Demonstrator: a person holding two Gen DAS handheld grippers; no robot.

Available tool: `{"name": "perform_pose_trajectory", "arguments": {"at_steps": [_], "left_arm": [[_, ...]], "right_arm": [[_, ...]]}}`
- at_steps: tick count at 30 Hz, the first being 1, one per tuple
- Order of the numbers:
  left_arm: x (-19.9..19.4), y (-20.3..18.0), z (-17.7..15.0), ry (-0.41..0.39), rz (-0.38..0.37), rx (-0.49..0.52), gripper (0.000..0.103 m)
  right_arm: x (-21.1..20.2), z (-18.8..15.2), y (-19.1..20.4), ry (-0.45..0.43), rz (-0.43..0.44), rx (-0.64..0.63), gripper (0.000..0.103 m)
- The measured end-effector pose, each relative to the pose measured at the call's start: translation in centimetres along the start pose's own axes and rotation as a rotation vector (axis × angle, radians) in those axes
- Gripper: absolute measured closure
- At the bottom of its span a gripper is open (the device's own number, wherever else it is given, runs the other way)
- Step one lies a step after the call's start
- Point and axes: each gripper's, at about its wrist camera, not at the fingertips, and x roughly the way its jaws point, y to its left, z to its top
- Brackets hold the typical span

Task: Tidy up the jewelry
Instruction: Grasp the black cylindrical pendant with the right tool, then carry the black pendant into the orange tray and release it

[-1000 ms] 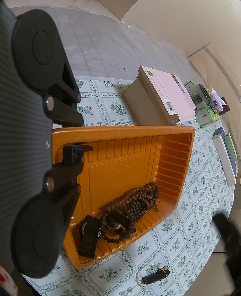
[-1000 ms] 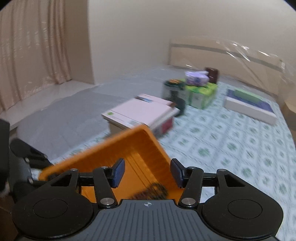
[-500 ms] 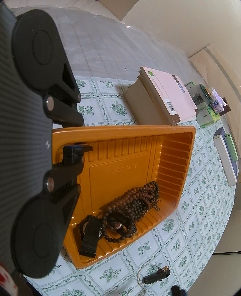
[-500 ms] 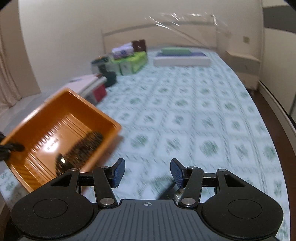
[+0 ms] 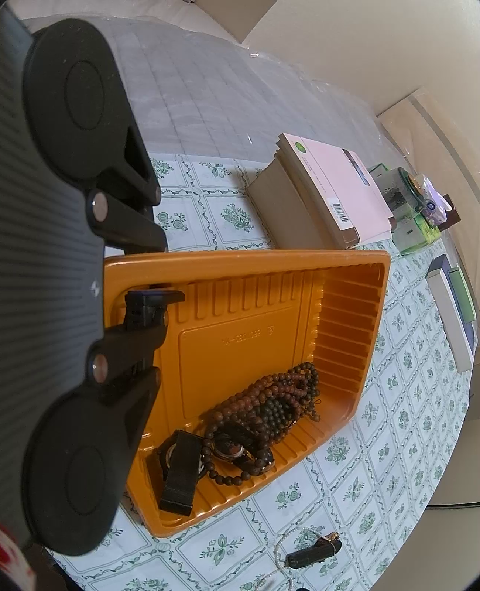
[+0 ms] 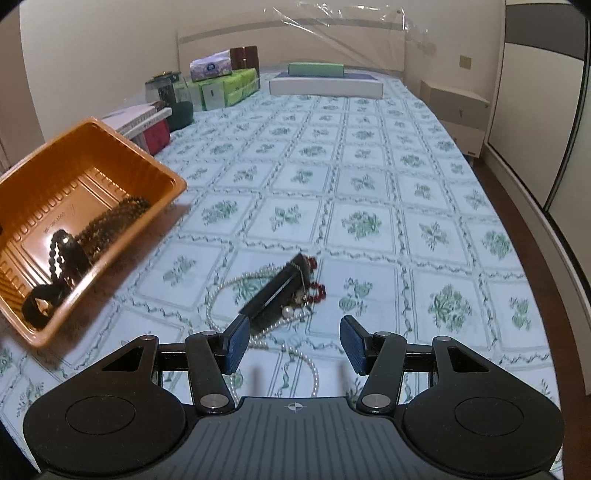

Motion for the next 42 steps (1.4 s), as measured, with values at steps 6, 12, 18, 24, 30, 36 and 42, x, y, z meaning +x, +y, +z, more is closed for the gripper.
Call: {"name": "perform_pose_trajectory", "arguments": {"at_steps": [6, 12, 18, 24, 30, 36, 42], "left_arm": [[0.1, 0.0, 0.0, 0.0, 0.001, -0.001, 0.1], [0.1, 0.0, 0.0, 0.003, 0.002, 0.001, 0.1], [0.1, 0.0, 0.0, 0.005, 0.006, 0.001, 0.1], [0.1, 0.0, 0.0, 0.004, 0.004, 0.0, 0.1], [0.1, 0.0, 0.0, 0.004, 0.004, 0.0, 0.1], [-0.1, -0.1, 0.1, 0.001, 0.003, 0.001, 0.1], [-0.1, -0.1, 0.1, 0.001, 0.003, 0.001, 0.1]], "right_arm": [[1.4, 0.3, 0.3, 0.0, 0.039, 0.04, 0.049], [3.9, 1.4, 1.3, 0.01, 0.057, 0.104, 0.066], [6.1, 1.8, 1.7, 0.039, 0.008, 0.145, 0.066], [6.6, 1.7, 2.4, 0.035, -0.023, 0.111, 0.079], [4.4, 1.0, 2.4, 0.048, -0.034, 0.085, 0.08], [2.0, 0.4, 0.9, 0.076, 0.001, 0.152, 0.08], [-0.3, 0.8, -0.2, 0.047, 0.08, 0.238, 0.08]]}}
